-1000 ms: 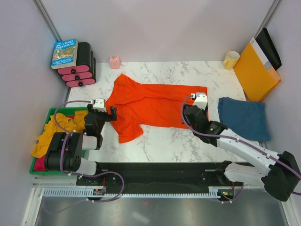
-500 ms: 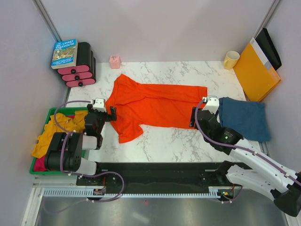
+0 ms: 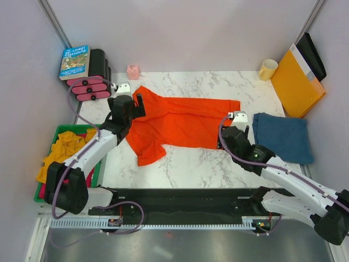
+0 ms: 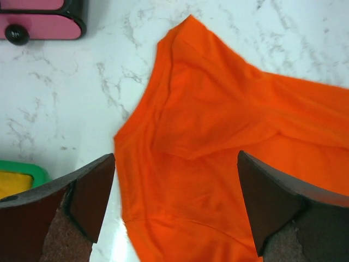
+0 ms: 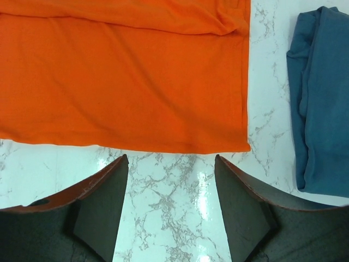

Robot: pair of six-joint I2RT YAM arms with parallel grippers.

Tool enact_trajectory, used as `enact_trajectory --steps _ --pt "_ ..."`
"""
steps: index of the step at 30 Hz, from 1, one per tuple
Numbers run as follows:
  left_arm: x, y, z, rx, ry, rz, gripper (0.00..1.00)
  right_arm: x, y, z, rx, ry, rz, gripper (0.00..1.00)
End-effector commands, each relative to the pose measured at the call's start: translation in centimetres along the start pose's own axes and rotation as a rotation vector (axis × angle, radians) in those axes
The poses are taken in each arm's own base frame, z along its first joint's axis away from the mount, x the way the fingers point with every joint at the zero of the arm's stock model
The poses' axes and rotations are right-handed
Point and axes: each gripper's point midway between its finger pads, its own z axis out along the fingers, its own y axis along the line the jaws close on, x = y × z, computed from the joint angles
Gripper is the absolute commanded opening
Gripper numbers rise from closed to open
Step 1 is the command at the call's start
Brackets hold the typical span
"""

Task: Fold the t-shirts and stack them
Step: Fold the flattened tshirt in 1/3 of the way

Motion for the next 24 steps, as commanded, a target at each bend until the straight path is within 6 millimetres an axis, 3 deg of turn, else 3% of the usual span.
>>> enact_trajectory --steps 1,2,3,5,8,11,13,15,19,24 --pt "5.7 1.5 -6.0 -0.243 0.342 -0.179 1.00 -2.1 1.8 -0.1 -0.058 -0.039 0.034 0.72" --pt "8.0 2.7 -7.4 -0.313 0.414 -0.232 1.00 -2.3 2.0 0.0 -0.061 -0.046 0.036 0.72" --pt "8.7 2.6 -8.1 -0.357 0.430 -0.427 1.00 -2.3 2.1 0.1 -0.061 -0.047 0.039 0.72" --pt "11.2 0.5 -9.1 -0.223 0.550 -0.485 1.00 -2.4 2.4 0.4 -0.068 -0.048 0.037 0.72" --pt "10.8 -2.8 -10.8 -0.098 0.532 -0.393 1.00 -2.6 2.7 0.5 -0.074 -0.053 0.030 0.72" --pt "12.5 -4.0 -13.5 -0.102 0.592 -0.349 0.99 -2.6 2.5 0.7 -0.063 -0.060 0.019 0.72" --pt "12.8 -4.9 -14.4 -0.076 0.588 -0.416 0.86 -2.4 2.7 0.9 -0.067 -0.058 0.021 0.72" --pt "14.9 -5.1 -14.8 -0.079 0.619 -0.421 0.74 -1.8 2.9 1.0 -0.080 -0.046 0.018 0.72" --pt "17.7 -3.9 -14.8 -0.153 0.670 -0.375 0.67 -1.3 3.1 1.1 -0.093 -0.034 0.024 0.72" --pt "18.1 -2.6 -14.1 -0.223 0.627 -0.366 0.66 -1.2 2.9 1.2 -0.088 -0.035 0.019 0.72"
